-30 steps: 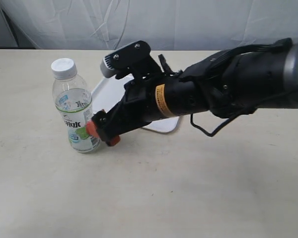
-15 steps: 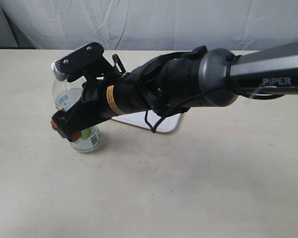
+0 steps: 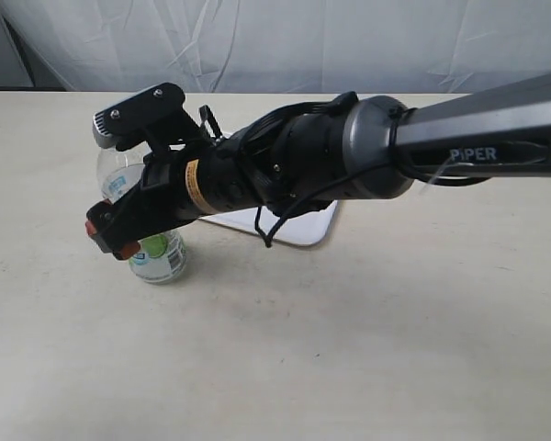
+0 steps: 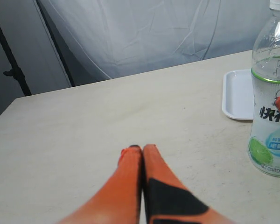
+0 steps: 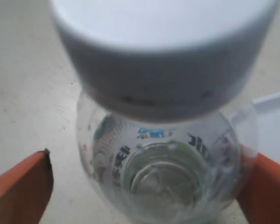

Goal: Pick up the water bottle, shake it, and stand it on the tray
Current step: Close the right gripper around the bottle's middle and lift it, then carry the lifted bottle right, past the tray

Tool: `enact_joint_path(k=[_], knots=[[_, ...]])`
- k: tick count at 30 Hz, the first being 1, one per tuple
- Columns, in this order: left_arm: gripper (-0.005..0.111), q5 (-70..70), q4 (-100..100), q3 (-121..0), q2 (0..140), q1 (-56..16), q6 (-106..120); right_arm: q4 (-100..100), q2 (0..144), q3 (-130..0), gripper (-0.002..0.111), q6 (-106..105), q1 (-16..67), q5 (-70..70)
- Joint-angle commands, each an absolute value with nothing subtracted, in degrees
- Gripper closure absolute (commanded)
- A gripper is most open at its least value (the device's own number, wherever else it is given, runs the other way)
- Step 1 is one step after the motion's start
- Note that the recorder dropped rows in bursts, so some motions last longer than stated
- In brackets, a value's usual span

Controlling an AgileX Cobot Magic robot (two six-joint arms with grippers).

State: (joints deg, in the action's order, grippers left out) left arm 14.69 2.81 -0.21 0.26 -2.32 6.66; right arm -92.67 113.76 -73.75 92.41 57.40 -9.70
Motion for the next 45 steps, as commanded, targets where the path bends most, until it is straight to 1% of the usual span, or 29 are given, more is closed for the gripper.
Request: enact_joint_path(k=[1,2,7,8,16,23,29,35,43,45], knots=[[0.106,14.18,2.47,0.0,0.0,-2.34,6.52,-92.39,113.95,-74.08,0.043,92.01,57.34,-9.47],[0.106,14.18,2.47,0.0,0.0,-2.34,6.52,-92.39,113.95,-74.08,0.057,92.01,57.34,-9.47],[0.106,14.18,2.47,0.0,0.0,-2.34,6.52,-92.39,113.95,-74.08,0.11,92.01,57.34,-9.84],[0.106,14.18,2.47,0.0,0.0,-2.34,6.52,-92.39,113.95,-74.08,0.108,92.01,57.34,-9.84],[0.106,14.18,2.47,0.0,0.0,-2.34,6.52,-92.01,112.44,-73.96,0.109,93.1,57.34,-12.2],[0.106,14.18,2.47,0.0,0.0,-2.34,6.52,-92.01,111.62,-73.96,0.109,93.53,57.34,-11.4],[0.106,14.18,2.47,0.0,0.0,-2.34,6.52,-93.92,107.01,-73.18,0.109,96.06,57.47,-11.98],[0.106,14.18,2.47,0.0,0.0,-2.34,6.52,-93.67,98.73,-65.5,0.109,96.16,57.12,-3.59],[0.106,14.18,2.47,0.0,0.0,-2.34,6.52,-92.19,83.62,-51.51,0.109,96.16,57.12,-2.11],[0.106,14.18,2.47,0.0,0.0,-2.34,6.52,-91.32,80.22,-48.49,0.109,96.16,57.12,6.87]])
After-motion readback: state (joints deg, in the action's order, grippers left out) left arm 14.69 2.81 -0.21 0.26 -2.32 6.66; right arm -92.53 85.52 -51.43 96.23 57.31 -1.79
